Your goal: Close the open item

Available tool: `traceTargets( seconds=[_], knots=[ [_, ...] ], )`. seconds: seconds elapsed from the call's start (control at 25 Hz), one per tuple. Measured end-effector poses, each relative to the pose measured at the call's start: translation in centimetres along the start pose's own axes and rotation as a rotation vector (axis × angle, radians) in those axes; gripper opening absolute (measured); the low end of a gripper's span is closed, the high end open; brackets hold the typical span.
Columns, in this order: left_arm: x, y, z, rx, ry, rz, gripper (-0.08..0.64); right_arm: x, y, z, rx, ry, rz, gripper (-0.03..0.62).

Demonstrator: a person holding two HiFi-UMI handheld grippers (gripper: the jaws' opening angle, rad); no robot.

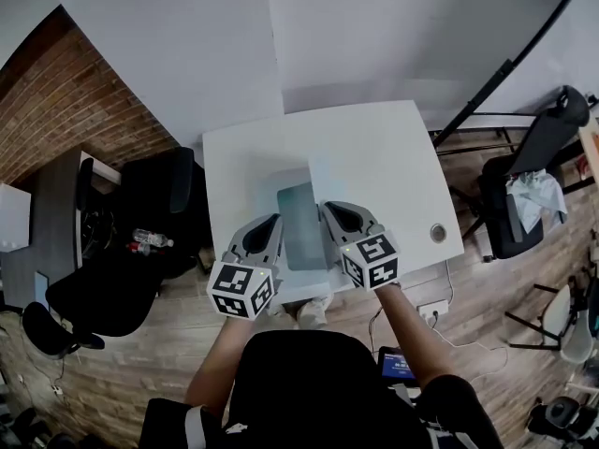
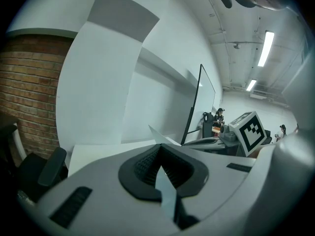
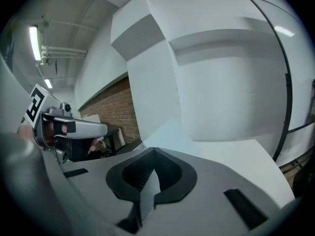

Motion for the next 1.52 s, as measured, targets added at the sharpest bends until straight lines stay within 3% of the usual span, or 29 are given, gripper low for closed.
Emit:
traceTargets(
  seconds=[0.96,1.52],
  knots=[
    [6.0,4.9,3.9,0.088,-0.092,0.088,0.009,5.7,3.5,-6.1,0.138,-0.108,0.041,0.037],
    [7.3,7.2,3.7,0.117,-0.136,0.135,0.009,6.7,5.0,-8.6,0.186,-0.168,0.057,0.037]
  ],
)
Point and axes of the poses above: the fingertips, and each gripper's own axes: z backward along the fingers, x to its left, y out of its underside, the point moved 4 cm from there along z, backward along the fingers, and after that the axes turned 2 degrees about z, right-handed, at the moved point
